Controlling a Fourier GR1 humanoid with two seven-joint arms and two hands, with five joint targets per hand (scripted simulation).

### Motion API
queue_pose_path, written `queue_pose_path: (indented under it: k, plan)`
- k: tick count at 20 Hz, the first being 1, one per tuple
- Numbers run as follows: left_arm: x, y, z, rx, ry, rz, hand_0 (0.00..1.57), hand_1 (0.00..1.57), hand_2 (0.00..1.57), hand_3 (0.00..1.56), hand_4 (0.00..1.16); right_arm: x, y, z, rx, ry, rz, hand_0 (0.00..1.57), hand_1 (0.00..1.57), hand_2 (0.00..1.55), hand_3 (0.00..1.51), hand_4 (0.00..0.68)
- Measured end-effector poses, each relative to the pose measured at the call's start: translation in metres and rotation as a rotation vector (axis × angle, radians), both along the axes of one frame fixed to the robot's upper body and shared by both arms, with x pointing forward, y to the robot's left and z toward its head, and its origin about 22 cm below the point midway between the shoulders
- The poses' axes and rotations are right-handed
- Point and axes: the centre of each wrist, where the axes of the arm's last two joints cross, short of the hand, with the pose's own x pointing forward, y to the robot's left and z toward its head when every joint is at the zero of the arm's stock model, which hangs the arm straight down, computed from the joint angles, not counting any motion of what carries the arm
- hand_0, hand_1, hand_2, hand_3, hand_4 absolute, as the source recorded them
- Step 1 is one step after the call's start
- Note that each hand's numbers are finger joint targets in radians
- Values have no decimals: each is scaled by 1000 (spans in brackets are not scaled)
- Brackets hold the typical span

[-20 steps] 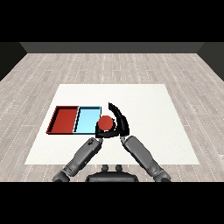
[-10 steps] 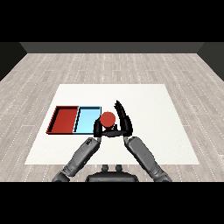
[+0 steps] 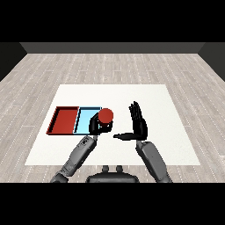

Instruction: Pick the red can and put it in the red box

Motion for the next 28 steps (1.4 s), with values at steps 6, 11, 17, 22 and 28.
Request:
queue_pose_path:
  k: [6,11,17,22,28]
  plan:
    - [12,48,19,32,-20,77,1571,1571,1571,1482,1127,-19,-50,4,-3,-13,-48,0,0,0,0,0]
    - [22,90,34,99,-14,166,1571,1571,1571,1491,1112,-34,-77,-13,-4,28,-102,0,0,0,0,0]
    - [32,160,40,277,66,297,1571,1571,1540,1471,1112,-39,-100,-30,1,78,-141,0,0,0,0,0]
    - [36,218,18,424,257,398,1571,1571,1556,1485,1050,-28,-109,-36,2,104,-159,0,0,0,0,0]
    - [37,271,-14,557,520,497,1232,1232,1150,1068,922,-18,-111,-45,-6,108,-175,0,0,0,0,0]
